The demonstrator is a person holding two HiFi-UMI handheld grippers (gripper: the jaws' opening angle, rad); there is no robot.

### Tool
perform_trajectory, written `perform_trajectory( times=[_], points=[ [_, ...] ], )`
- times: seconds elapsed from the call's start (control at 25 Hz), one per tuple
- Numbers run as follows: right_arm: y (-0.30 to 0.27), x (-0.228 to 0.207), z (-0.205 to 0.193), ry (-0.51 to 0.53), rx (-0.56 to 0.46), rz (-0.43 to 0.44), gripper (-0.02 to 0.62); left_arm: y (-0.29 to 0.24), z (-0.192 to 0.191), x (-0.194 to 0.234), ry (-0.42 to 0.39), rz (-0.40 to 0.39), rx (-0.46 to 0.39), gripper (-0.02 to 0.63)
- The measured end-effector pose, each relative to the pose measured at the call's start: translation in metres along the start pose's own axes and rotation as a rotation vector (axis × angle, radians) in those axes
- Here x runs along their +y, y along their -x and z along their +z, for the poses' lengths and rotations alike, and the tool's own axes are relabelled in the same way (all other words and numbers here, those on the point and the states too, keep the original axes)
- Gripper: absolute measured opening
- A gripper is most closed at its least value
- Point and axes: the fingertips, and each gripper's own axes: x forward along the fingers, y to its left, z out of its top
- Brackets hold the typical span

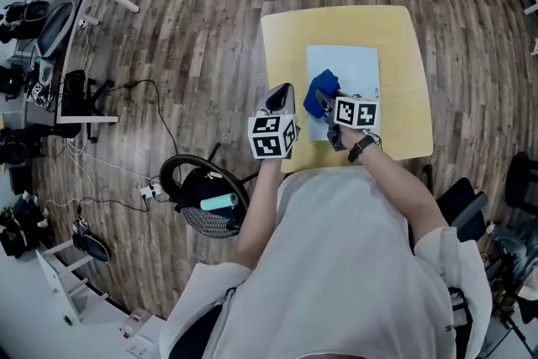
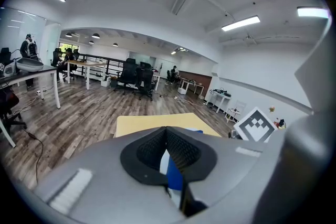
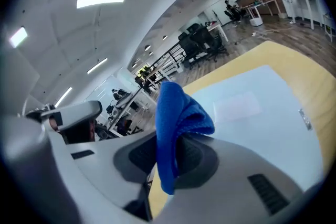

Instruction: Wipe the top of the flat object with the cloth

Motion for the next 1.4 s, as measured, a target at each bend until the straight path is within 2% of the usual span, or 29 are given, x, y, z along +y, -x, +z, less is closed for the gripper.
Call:
perform_trajectory(
  times=[0.2, 0.44, 0.64, 0.88, 1.08, 1.24, 1.4],
  points=[
    [-0.031, 0.013, -0.02, 0.019, 0.061, 0.005, 0.052, 0.011, -0.005, 0.012, 0.02, 0.033, 0.001, 0.009],
    [-0.022, -0.017, -0.026, 0.051, 0.069, -0.075, 0.052, 0.012, -0.007, 0.016, 0.027, 0.035, 0.0, 0.009],
    [0.022, -0.068, -0.019, 0.045, 0.041, -0.161, 0.052, 0.003, -0.005, 0.011, 0.017, 0.009, 0.003, 0.009],
    [0.098, -0.141, -0.008, 0.002, -0.04, -0.324, 0.052, -0.007, -0.004, -0.005, -0.004, -0.033, 0.008, 0.009],
    [0.136, -0.177, -0.003, -0.054, -0.091, -0.414, 0.052, -0.013, -0.002, -0.011, -0.015, -0.052, 0.016, 0.009],
    [0.146, -0.183, 0.003, -0.058, -0.098, -0.434, 0.052, -0.013, 0.001, -0.012, -0.02, -0.052, 0.02, 0.009],
    [0.134, -0.155, 0.009, -0.077, -0.121, -0.357, 0.052, -0.007, 0.001, -0.006, -0.02, -0.038, 0.021, 0.009]
  ],
)
